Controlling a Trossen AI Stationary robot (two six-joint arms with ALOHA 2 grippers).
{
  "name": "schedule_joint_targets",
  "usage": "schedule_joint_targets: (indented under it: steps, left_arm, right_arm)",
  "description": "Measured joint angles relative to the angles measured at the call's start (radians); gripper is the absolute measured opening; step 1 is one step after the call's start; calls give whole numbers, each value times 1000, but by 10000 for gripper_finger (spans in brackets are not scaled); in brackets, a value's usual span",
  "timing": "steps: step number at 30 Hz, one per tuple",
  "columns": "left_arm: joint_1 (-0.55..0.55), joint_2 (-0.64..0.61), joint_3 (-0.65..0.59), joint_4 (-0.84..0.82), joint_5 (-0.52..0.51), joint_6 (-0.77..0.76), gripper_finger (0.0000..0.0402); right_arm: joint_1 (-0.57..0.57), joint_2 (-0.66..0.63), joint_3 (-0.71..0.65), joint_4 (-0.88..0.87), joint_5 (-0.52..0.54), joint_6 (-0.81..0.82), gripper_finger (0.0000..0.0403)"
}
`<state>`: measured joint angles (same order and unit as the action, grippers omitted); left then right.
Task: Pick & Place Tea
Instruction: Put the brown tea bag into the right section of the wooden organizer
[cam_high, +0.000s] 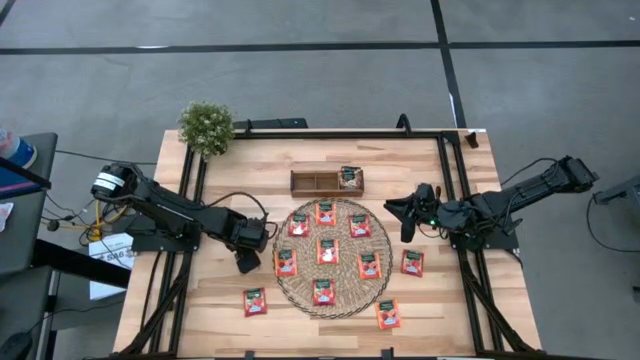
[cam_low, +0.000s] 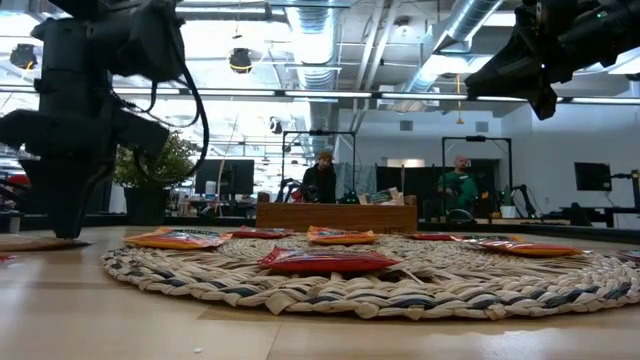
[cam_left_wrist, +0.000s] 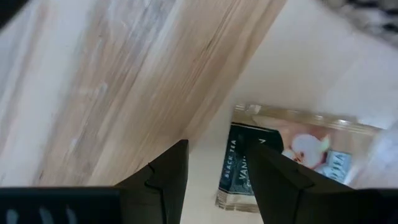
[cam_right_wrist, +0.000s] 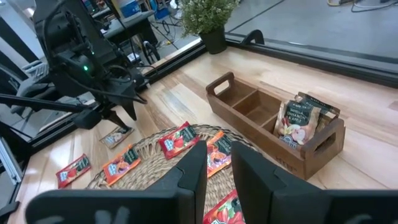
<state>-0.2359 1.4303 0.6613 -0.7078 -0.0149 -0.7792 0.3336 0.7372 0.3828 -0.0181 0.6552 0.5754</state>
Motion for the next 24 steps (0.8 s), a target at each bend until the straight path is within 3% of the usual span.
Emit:
schedule_joint_targets:
  steps: [6,15,24]
  left_arm:
    - [-6,88,13,8,25,3,152]
    - [-6,89,9,15,30,4,145]
    - [-6,89,8,14,30,6,44]
  right_arm:
    - [0,0,0,2,0,-2,66]
    - [0,0,0,5,0,-8,66]
    - [0,0,0,5,0,-9,66]
